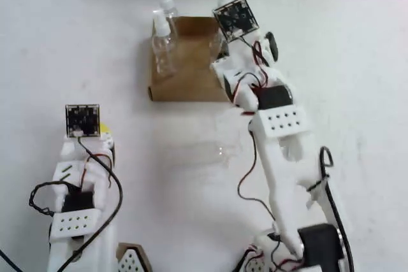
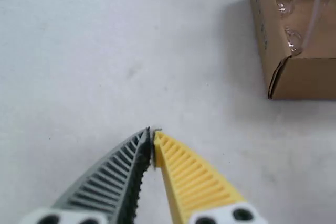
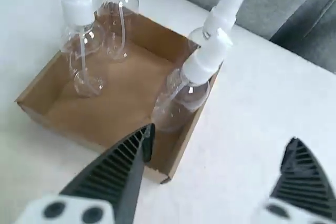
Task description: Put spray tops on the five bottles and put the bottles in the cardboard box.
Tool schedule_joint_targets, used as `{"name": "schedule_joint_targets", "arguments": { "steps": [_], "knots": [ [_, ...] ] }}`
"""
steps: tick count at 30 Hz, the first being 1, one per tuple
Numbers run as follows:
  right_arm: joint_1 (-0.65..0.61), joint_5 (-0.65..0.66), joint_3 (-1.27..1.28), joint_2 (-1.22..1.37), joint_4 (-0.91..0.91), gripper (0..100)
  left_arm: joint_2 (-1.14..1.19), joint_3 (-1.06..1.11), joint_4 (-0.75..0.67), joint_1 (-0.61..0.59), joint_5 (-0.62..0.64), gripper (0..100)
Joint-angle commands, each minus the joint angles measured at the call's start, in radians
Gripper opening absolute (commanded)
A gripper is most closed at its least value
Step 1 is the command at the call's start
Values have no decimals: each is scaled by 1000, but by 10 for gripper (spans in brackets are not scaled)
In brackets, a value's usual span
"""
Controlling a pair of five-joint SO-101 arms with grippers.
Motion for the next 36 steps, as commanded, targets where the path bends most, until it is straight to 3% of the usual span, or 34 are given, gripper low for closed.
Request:
{"name": "schedule_joint_targets", "arguments": {
  "steps": [1,8,16,22,25,33,36],
  "knots": [
    [22,-11,-11,-133,189,255,5,-69,-29,13,-9,24],
    [107,-12,-9,-297,498,18,5,-69,-26,15,-9,24],
    [395,-3,12,-372,783,33,5,-75,-5,15,-9,24],
    [684,-3,230,-381,699,33,12,-278,321,16,-9,24],
    [803,-3,353,-380,636,34,13,-381,430,38,-83,24],
    [947,-2,566,-381,507,34,15,-660,807,351,-324,30],
    [1006,-2,571,-381,506,34,15,-703,875,489,-387,108]
  ]
}}
